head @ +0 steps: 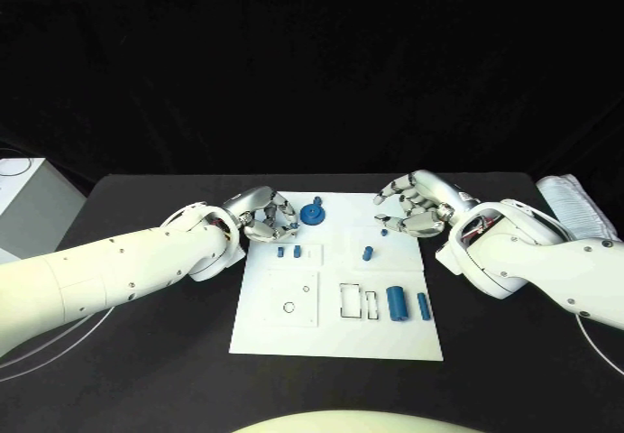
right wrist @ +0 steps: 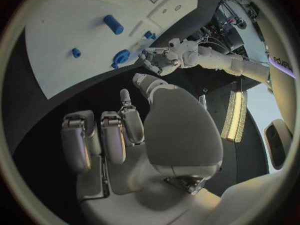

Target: Assemble the parts on the task board

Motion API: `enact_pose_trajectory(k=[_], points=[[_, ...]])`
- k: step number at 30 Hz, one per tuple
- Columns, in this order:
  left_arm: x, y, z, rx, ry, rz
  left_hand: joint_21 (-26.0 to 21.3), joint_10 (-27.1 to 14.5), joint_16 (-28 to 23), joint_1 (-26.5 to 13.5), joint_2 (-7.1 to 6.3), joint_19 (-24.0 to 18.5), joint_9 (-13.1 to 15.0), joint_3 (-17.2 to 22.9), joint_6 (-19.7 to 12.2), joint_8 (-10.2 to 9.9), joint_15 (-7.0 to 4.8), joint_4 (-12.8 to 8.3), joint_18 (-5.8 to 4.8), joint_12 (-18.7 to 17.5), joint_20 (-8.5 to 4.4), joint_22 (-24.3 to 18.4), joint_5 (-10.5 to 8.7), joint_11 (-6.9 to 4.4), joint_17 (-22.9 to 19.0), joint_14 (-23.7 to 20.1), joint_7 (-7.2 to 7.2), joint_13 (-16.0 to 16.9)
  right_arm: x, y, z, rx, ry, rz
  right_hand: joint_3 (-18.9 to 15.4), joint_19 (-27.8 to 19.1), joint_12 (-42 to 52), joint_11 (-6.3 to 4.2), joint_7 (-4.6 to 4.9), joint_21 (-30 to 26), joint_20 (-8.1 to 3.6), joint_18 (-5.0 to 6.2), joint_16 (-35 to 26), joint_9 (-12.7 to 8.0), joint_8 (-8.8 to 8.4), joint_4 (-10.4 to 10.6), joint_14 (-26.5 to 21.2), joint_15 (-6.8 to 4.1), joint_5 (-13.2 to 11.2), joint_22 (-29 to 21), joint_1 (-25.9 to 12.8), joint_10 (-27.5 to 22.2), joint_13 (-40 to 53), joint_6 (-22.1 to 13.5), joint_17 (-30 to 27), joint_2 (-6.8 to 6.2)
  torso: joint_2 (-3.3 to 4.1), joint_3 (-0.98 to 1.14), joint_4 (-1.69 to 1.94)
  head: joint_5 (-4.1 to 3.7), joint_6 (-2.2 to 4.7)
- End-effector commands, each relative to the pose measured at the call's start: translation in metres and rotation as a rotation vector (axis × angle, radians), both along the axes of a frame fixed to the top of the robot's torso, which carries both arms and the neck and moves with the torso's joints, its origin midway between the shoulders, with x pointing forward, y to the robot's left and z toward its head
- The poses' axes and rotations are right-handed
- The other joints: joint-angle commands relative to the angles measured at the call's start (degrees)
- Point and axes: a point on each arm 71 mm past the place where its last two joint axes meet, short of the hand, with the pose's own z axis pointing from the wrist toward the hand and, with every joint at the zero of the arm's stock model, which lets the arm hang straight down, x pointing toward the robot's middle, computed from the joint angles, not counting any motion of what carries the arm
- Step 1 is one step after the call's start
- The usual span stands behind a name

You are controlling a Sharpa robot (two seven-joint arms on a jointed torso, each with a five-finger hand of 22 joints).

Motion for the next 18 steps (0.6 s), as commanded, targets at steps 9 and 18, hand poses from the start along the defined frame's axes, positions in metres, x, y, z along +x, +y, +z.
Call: enact_pose_trajectory(k=[9, 18], points=[[-0.0013, -0.0067, -0.0015, 0.045, -0.008, -0.037, 0.4, -1.3, 0.5, -0.7, 0.04, -0.1, -0.1, -0.2, 0.2, -0.4, 0.28, -0.5, 0.69, 1.1, 0.68, 0.2, -0.19, 0.16, 0.2, -0.1, -0.20, 0.6, -0.0007, 0.0009, -0.0005, -0.009, -0.001, 0.012, 0.3, 5.5, 0.0, -0.13, -0.03, -0.2, -0.23, -0.56, -0.3, -0.1, 0.25, 0.0, 5.4, -0.30, -0.1, 14.4, -0.5, 0.2, 4.7, -0.2, 13.5, 0.08, -0.03, 0.03, -0.04, -0.04, 0.07], [-0.0018, -0.0087, -0.0022, 0.050, 0.000, -0.042, 0.8, -1.3, 1.1, -0.5, 0.72, -0.2, -0.1, -0.2, 1.0, -0.2, 0.02, -1.0, 0.81, 3.2, 0.68, 0.6, -0.12, -0.27, 1.1, 0.5, -0.03, 1.7, -0.0009, 0.0005, -0.0005, -0.009, -0.001, 0.011, 0.3, 5.5, 0.0, -0.13, -0.03, -0.2, -0.23, -0.56, -0.3, -0.1, 0.25, 0.0, 5.4, -0.30, -0.1, 14.4, -0.5, 0.2, 4.7, -0.2, 13.5, 0.08, -0.03, 0.07, -0.04, -0.09, 0.10]])
